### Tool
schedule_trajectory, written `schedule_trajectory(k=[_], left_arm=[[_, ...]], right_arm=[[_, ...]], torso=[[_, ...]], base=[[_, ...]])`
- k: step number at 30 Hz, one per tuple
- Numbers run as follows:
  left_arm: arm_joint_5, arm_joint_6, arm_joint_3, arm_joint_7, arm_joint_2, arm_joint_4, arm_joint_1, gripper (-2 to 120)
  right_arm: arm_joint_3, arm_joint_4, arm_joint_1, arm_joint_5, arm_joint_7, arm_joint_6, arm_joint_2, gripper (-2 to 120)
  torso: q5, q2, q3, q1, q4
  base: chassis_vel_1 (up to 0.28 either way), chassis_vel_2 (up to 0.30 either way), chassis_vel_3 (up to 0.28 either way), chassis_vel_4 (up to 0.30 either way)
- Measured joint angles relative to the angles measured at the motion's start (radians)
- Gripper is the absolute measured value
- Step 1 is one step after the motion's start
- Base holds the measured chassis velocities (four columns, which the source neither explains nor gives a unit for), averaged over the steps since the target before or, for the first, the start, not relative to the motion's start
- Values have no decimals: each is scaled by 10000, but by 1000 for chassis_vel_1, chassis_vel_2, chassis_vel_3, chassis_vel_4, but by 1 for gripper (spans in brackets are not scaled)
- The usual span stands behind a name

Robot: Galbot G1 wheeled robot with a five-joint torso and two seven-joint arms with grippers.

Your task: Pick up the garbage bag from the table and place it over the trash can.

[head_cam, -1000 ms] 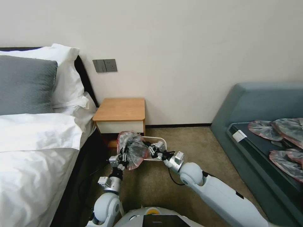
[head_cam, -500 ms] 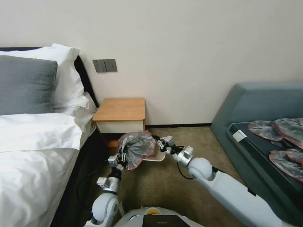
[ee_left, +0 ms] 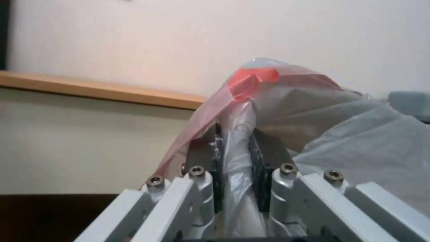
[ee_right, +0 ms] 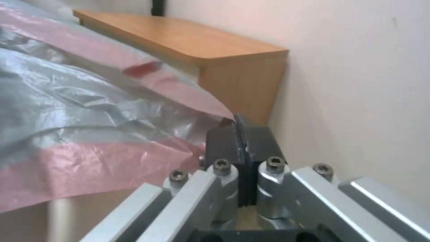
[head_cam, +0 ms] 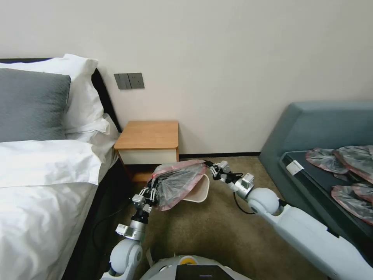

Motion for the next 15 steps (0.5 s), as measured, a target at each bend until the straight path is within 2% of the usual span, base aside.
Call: schedule_trajectory(k=[8, 12, 15], left_arm=[[27, -379, 38, 620, -40, 90, -32, 11], [173, -476, 6, 769, -34, 122, -43, 11], [306, -469, -17, 517, -40, 121, -48, 11]], right_arm=[[336, -195, -244, -166, -176, 98, -239, 0], [570, -429, -321, -914, -685, 342, -331, 0], [777, -400, -455, -1782, -1210, 679, -409, 11]], torso=[[0, 0, 0, 0, 1], [0, 0, 0, 0, 1], [0, 0, 0, 0, 3]], base=[[0, 0, 0, 0], [0, 0, 0, 0], [0, 0, 0, 0]])
